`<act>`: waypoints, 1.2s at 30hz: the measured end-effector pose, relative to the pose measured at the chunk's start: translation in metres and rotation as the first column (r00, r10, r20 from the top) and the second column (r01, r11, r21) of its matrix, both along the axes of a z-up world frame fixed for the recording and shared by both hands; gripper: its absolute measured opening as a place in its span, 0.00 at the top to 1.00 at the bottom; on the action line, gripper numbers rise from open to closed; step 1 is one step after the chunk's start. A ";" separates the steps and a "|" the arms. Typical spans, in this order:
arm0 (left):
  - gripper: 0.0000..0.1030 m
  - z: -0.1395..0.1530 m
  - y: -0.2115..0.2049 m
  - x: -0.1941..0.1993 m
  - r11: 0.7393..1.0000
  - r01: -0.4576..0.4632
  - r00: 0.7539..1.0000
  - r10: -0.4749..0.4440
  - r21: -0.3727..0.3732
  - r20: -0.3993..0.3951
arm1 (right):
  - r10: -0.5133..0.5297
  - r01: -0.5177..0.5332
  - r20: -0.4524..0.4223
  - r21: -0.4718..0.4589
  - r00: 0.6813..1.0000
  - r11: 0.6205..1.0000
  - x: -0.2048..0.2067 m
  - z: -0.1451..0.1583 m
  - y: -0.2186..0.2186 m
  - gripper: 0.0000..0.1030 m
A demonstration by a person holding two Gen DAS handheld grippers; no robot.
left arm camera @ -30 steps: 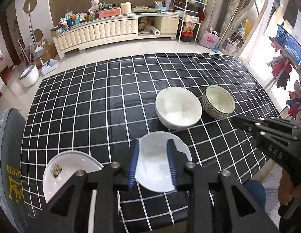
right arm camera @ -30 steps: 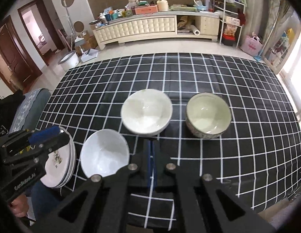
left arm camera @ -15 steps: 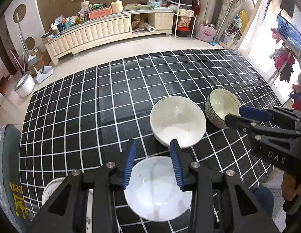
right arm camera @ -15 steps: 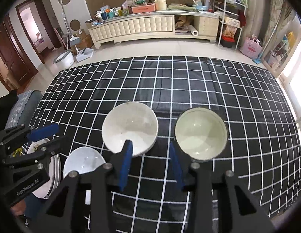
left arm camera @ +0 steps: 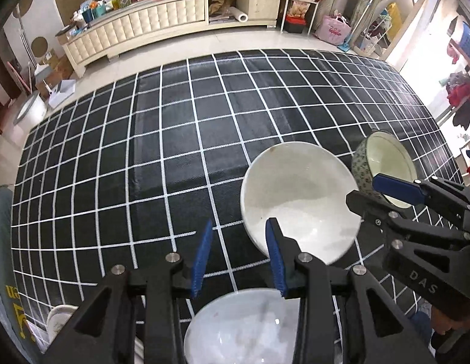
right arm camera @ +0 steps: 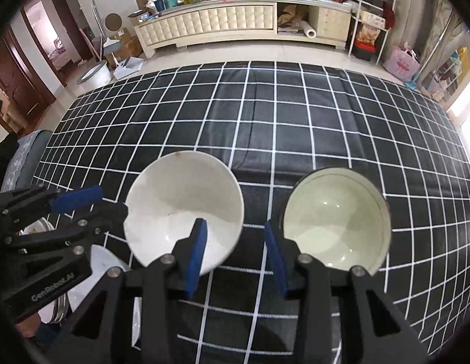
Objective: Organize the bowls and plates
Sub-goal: 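Grasp the rim of the plain thick white bowl with the left gripper, then carry the plain white bowl and lower it into the red-marked bowl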
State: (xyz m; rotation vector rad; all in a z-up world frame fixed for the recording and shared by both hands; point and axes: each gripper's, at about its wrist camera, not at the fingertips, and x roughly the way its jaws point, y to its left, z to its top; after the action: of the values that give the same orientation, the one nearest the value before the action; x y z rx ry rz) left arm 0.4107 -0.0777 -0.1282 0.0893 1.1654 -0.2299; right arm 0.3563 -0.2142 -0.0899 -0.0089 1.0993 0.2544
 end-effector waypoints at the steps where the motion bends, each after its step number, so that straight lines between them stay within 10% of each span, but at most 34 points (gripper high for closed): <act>1: 0.67 -0.003 0.000 0.002 1.000 0.002 1.000 -0.002 0.004 -0.005 | 0.002 -0.002 -0.001 -0.004 1.000 1.000 0.001 -0.002 0.000 0.57; 22: 0.86 -0.031 -0.025 0.009 0.999 0.040 0.999 -0.038 0.037 -0.038 | 0.018 -0.019 -0.023 -0.016 1.000 1.000 0.010 -0.030 0.004 0.83; 36: 0.89 0.016 -0.008 -0.022 1.000 0.008 0.999 -0.009 0.008 0.052 | -0.009 0.010 0.052 -0.013 0.999 1.000 -0.009 0.015 0.012 0.90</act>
State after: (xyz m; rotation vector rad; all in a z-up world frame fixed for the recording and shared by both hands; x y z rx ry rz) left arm 0.3883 -0.0854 -0.1125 0.1067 1.1141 -0.2292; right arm 0.3478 -0.2019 -0.0752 -0.0220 1.0494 0.2374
